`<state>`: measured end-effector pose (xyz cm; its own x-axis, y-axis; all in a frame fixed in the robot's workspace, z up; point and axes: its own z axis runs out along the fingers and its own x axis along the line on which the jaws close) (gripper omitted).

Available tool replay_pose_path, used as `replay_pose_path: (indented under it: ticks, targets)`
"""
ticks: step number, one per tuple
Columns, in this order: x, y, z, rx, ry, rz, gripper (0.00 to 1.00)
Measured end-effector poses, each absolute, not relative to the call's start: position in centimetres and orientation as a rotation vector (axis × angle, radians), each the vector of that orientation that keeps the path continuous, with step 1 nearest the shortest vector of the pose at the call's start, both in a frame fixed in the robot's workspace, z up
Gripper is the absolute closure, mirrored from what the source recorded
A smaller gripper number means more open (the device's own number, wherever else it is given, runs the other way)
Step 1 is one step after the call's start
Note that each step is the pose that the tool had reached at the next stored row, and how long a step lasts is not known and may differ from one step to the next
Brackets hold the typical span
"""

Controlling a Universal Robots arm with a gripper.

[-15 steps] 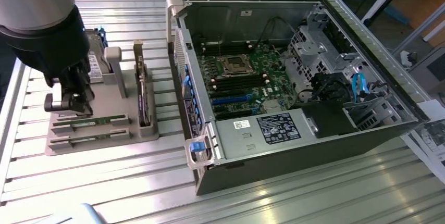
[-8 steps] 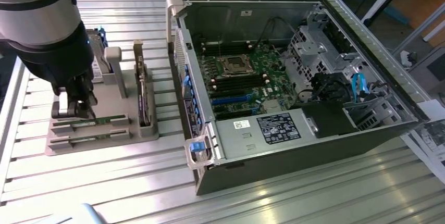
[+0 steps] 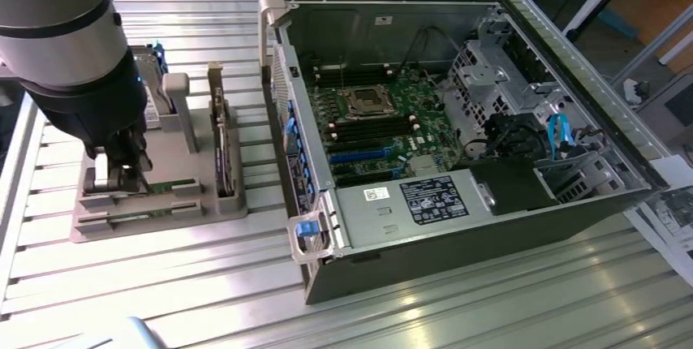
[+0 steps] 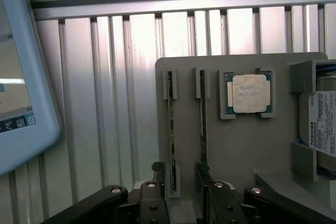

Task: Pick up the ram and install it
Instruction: 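Pick up the ram and move it above insertion slot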

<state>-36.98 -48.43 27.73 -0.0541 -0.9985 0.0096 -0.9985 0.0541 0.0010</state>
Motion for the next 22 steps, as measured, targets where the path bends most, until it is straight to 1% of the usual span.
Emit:
replay_pose_path:
  ticks: [12,22]
  targets:
    - [-37.5,-48.4,25.3,2.156,-2.275,0.009,0.64]
    - [-37.9,-48.8,22.7,2.157,-2.274,0.009,0.64]
